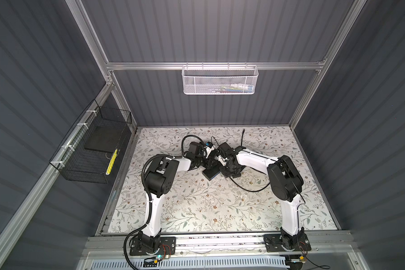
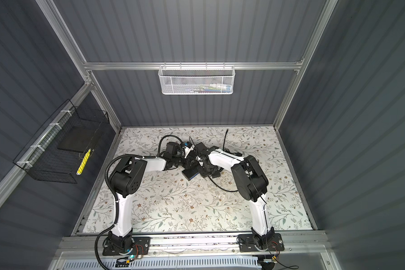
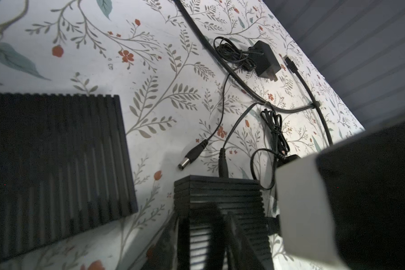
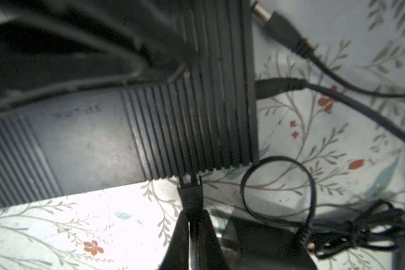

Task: Insert the plug into the switch port
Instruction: 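Push the ethernet plug into the black switch's side port with the right gripper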

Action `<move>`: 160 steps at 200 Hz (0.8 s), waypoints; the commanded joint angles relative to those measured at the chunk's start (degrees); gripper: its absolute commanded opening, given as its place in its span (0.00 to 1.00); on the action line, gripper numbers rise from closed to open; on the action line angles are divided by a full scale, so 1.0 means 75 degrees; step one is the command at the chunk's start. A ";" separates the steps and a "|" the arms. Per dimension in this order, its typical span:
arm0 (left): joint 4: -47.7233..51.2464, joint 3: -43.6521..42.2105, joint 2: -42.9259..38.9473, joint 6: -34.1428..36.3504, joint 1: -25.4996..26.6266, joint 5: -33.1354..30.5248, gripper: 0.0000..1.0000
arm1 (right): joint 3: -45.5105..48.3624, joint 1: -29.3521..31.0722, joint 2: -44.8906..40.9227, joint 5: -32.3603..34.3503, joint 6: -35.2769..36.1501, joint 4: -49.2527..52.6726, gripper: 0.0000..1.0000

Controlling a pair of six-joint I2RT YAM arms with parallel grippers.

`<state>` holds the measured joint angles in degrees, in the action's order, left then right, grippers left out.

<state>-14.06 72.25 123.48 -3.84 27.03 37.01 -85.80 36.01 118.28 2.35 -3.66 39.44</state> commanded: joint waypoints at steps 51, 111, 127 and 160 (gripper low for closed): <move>0.2578 -0.0031 -0.0378 0.0430 0.0008 0.0268 0.44 | 0.1098 0.0004 -0.1120 0.0086 -0.0605 -0.3823 0.00; 0.3496 0.0446 -0.0945 0.0839 -0.0041 -0.0321 0.52 | 0.2437 0.0048 -0.2099 0.0374 -0.0813 -0.3661 0.18; 0.3700 0.0410 -0.1092 0.0949 -0.0034 -0.0470 0.55 | 0.2766 0.0018 -0.2402 0.0474 -0.0803 -0.3538 0.23; 0.3979 0.0345 -0.1258 0.1085 -0.0006 -0.0566 0.65 | 0.3318 -0.0068 -0.2930 0.0501 -0.0861 -0.3447 0.31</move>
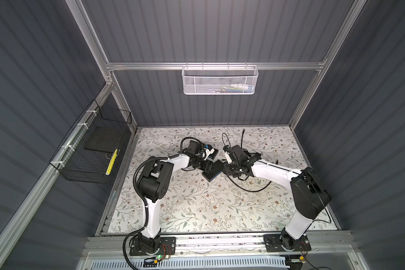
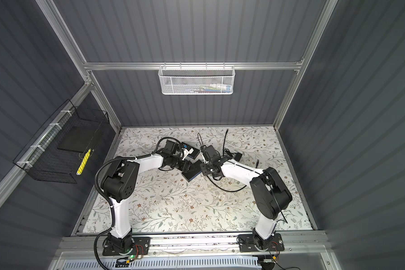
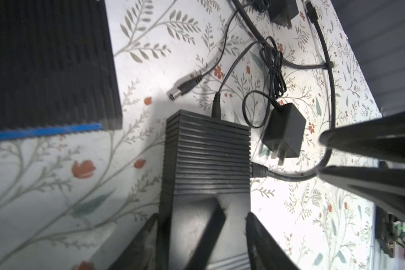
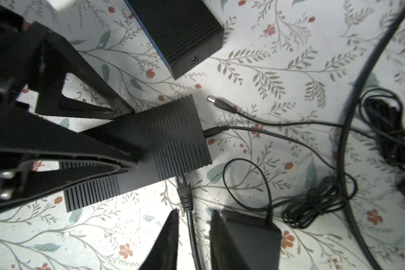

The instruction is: Insert the plug into the switch port

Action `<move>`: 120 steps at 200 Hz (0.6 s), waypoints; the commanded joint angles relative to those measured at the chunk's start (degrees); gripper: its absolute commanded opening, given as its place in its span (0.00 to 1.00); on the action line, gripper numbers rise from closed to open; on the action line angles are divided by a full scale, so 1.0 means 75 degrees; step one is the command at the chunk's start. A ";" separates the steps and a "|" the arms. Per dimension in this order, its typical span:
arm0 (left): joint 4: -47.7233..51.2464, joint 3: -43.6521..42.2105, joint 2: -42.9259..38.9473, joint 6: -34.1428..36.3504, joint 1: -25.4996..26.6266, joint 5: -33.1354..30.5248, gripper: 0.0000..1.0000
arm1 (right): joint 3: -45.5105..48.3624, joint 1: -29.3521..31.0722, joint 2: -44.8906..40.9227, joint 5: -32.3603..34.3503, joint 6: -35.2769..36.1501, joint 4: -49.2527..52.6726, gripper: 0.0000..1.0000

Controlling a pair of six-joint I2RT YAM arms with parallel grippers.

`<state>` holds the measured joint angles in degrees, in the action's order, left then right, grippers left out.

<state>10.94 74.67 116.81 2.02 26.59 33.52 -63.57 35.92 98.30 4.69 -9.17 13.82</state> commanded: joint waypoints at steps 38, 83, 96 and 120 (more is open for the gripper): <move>0.1112 0.0039 -0.0851 0.0951 0.0411 -0.1084 1.00 | 0.0635 -0.0352 -0.0876 0.0131 -0.0128 0.0078 0.39; 0.1523 0.0334 -0.0760 0.1691 0.0640 -0.2206 1.00 | 0.0712 -0.0609 -0.1232 0.0017 0.0106 0.0123 0.46; 0.1740 0.0542 -0.0586 0.1888 0.0757 -0.2351 1.00 | 0.0775 -0.0644 -0.1295 -0.0031 0.0121 0.0071 0.47; 0.2087 0.1014 -0.0224 0.2137 0.0914 -0.2533 1.00 | 0.0904 -0.0697 -0.1414 -0.0105 0.0144 -0.0007 0.49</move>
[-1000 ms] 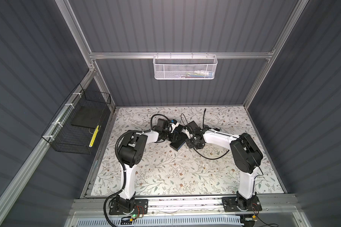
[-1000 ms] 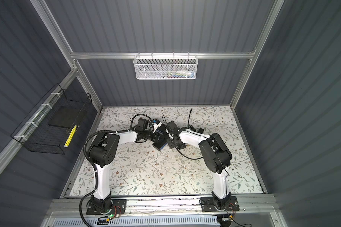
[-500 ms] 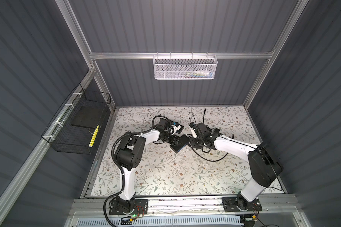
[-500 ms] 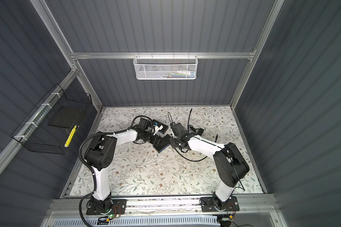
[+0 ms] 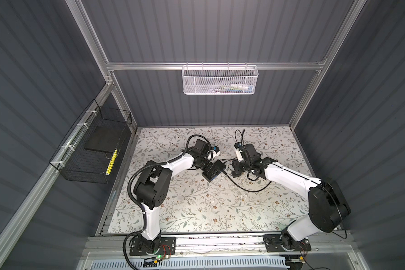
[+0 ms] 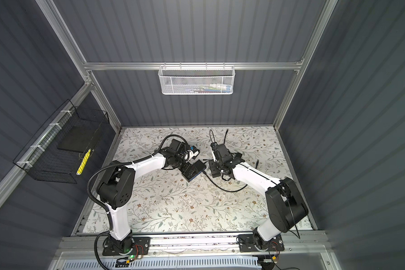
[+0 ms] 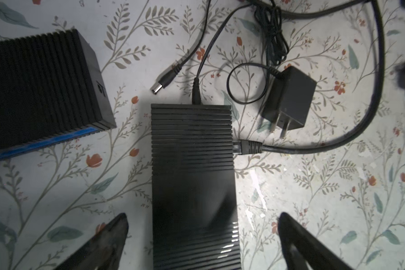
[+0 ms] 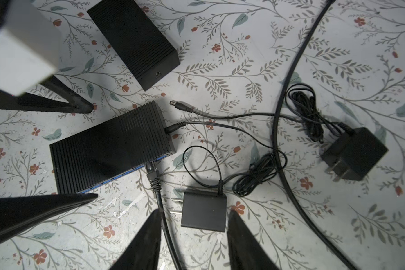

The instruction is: Insert the plug into the switch port

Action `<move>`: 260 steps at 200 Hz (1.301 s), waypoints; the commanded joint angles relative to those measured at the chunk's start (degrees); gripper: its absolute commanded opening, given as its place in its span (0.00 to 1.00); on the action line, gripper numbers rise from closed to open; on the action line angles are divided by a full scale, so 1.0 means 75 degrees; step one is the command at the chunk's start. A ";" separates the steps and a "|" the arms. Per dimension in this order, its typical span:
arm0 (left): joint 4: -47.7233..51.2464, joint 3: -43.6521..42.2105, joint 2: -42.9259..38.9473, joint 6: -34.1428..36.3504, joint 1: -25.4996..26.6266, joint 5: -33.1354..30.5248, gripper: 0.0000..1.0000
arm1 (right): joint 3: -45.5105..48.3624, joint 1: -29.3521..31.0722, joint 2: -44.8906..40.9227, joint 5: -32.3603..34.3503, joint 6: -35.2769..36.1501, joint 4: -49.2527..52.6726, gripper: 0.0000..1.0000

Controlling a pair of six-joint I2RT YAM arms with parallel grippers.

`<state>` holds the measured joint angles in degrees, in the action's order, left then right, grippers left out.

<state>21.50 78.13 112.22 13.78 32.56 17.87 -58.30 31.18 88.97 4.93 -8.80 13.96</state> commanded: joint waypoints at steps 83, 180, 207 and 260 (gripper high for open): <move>0.1718 0.1804 0.1565 0.1203 0.0347 -0.0438 1.00 | 0.0607 -0.0196 -0.0310 -0.0338 0.0060 -0.0288 0.56; 0.1979 0.1404 0.1546 0.1320 0.0356 -0.0782 0.79 | 0.0965 -0.0368 -0.0480 -0.0168 -0.0098 -0.0485 0.56; 0.1821 0.0939 0.1215 0.1223 0.0358 -0.1174 0.65 | 0.0994 -0.0372 -0.0560 -0.0047 -0.0127 -0.0485 0.56; 0.1521 -0.0281 -0.0242 0.0880 0.0241 -0.1621 0.58 | 0.1024 -0.0382 -0.0749 0.0012 -0.0125 -0.0368 0.55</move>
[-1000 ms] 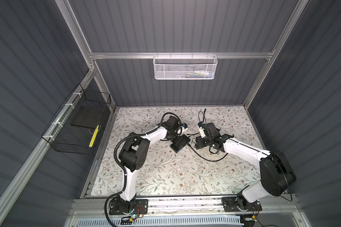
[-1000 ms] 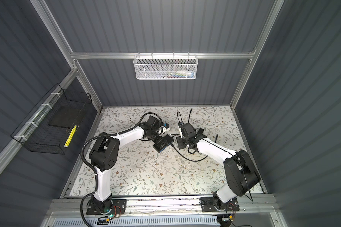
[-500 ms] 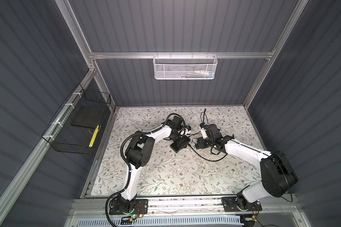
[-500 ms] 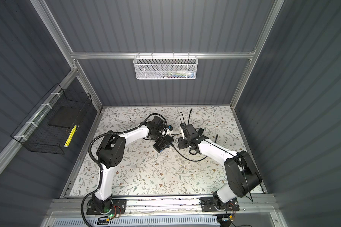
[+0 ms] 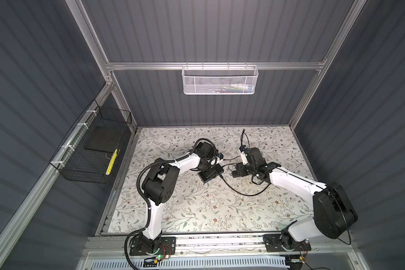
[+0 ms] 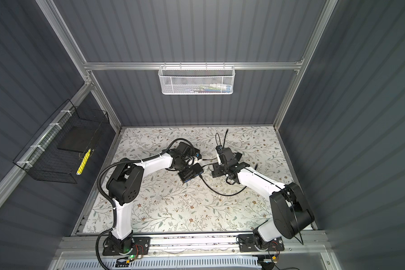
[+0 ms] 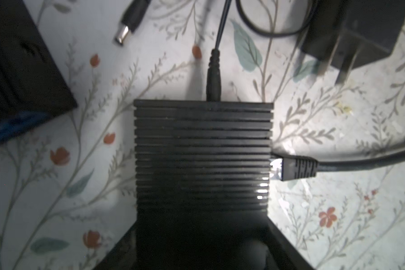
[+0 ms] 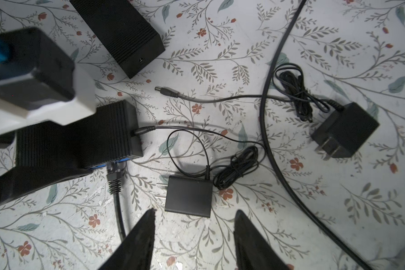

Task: Insert the plug into the switch port
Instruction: 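Carry the black switch with the plugged cable nearer the robot with the left gripper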

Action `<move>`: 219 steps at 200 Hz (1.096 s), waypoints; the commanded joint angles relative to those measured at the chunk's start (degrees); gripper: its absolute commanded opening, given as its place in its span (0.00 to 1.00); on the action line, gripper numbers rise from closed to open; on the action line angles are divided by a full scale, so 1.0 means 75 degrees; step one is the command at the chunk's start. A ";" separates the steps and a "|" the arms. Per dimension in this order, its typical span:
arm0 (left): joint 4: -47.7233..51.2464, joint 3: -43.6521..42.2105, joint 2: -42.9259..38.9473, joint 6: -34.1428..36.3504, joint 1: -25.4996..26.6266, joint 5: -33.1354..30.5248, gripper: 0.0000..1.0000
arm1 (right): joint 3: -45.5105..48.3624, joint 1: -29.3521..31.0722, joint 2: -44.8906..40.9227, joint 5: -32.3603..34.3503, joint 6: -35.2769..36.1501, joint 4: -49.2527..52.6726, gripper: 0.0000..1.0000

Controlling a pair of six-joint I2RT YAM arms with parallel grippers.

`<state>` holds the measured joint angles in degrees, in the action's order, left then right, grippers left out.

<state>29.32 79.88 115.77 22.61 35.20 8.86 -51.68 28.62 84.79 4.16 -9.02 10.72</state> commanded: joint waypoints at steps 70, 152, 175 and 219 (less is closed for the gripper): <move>0.0204 -0.1974 -0.4102 -0.1616 -0.1645 -0.1631 0.57 | 0.0061 -0.0037 -0.0249 -0.0206 -0.0088 -0.0046 0.55; 0.0581 -0.2909 -0.6663 -0.2764 -0.3168 -0.2331 0.57 | -0.0034 -0.0034 -0.0267 -0.0518 0.0022 -0.0120 0.55; 0.0603 -0.2967 -0.7161 -0.2953 -0.3478 -0.2539 0.57 | -0.0082 -0.0030 -0.0266 -0.0591 0.0002 -0.0156 0.55; 0.0326 -0.3459 -0.7821 -0.3573 -0.3988 -0.2756 0.56 | -0.0105 -0.0013 -0.0299 -0.0659 0.0003 -0.0120 0.55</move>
<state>34.09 56.58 60.05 0.34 6.98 -10.33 -51.13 28.49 83.50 0.01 -8.97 10.26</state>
